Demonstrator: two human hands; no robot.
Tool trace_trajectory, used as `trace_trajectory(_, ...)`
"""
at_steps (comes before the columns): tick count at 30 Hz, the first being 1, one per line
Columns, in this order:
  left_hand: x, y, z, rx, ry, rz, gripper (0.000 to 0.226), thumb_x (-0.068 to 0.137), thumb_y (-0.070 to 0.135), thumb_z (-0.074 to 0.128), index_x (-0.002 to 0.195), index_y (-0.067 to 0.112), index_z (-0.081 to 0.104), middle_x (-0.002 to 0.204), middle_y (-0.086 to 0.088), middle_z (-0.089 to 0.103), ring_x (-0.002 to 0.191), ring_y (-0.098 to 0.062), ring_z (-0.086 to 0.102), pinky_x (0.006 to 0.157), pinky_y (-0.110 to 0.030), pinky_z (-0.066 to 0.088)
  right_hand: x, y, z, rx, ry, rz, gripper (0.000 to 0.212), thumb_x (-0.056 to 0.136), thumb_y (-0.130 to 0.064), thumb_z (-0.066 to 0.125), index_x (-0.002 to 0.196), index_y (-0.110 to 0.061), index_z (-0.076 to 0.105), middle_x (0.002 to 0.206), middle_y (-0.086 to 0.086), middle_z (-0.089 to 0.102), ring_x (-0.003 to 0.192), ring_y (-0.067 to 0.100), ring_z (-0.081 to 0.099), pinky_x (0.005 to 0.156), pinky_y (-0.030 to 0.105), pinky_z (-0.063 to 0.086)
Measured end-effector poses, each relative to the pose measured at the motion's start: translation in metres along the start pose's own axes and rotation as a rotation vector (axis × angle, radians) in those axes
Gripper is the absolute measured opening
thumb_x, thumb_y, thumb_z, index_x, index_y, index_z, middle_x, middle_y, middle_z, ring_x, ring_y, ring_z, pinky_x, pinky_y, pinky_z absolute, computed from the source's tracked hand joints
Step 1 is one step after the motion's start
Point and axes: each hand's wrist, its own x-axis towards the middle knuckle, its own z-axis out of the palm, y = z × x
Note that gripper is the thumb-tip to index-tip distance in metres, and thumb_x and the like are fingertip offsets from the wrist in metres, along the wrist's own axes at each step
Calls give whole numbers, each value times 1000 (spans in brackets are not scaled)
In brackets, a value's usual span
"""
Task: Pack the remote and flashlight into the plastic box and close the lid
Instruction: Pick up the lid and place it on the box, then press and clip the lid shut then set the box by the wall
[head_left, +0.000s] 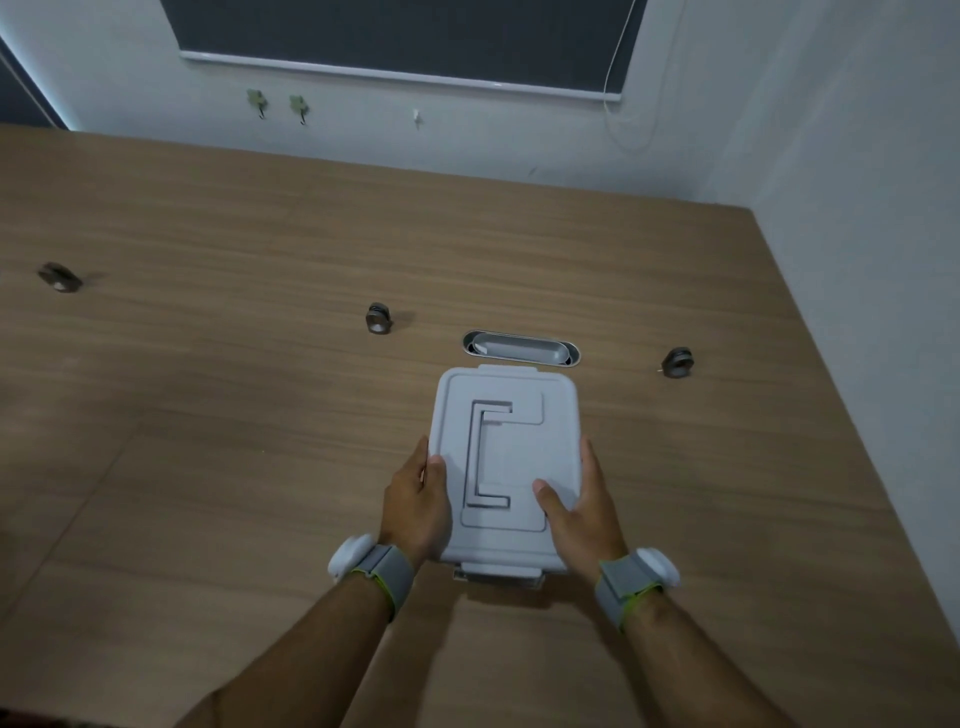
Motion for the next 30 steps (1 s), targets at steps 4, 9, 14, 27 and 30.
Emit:
trace_trajectory(4, 4, -3, 2, -24, -27, -11, 45, 102, 38, 38, 145, 29, 49, 133, 2, 63, 119, -20, 59, 106, -41, 47, 4, 1, -1, 7, 5, 11, 87, 88, -31, 65, 154, -25, 9, 156, 0, 30, 139, 20, 36, 112, 35, 32)
trace_trajectory(9, 5, -2, 1, -55, -43, 22, 40, 103, 33, 39, 140, 31, 54, 125, 5, 67, 113, -17, 62, 103, -38, 49, 4, 7, 0, 12, 6, 22, 84, 89, -31, 63, 154, -26, 8, 155, -1, 32, 137, 19, 37, 110, 32, 32)
trace_trajectory(14, 6, -6, 0, -65, -75, 37, 39, 103, 32, 40, 140, 32, 54, 124, 8, 67, 112, -14, 62, 102, -36, 49, 4, 11, 2, 9, 4, 22, 82, 91, -31, 60, 154, -26, 8, 155, -1, 32, 138, 20, 36, 110, 32, 31)
trace_trajectory(27, -10, -24, -4, -94, -32, -65, 41, 98, 45, 51, 71, 16, 39, 65, 1, 39, 61, -15, 40, 60, -32, 37, -17, 39, 7, 329, 28, 126, 49, 91, -45, 49, 138, -32, 44, 134, -2, 58, 121, 15, 56, 105, 39, 43)
trace_trajectory(30, -6, -25, -6, -61, -78, -28, 43, 100, 45, 47, 69, 18, 36, 62, 1, 34, 57, -14, 35, 58, -34, 34, -21, 37, 5, 329, -29, 130, 52, 89, -53, 44, 137, -35, 45, 134, -7, 58, 123, 11, 54, 107, 35, 40)
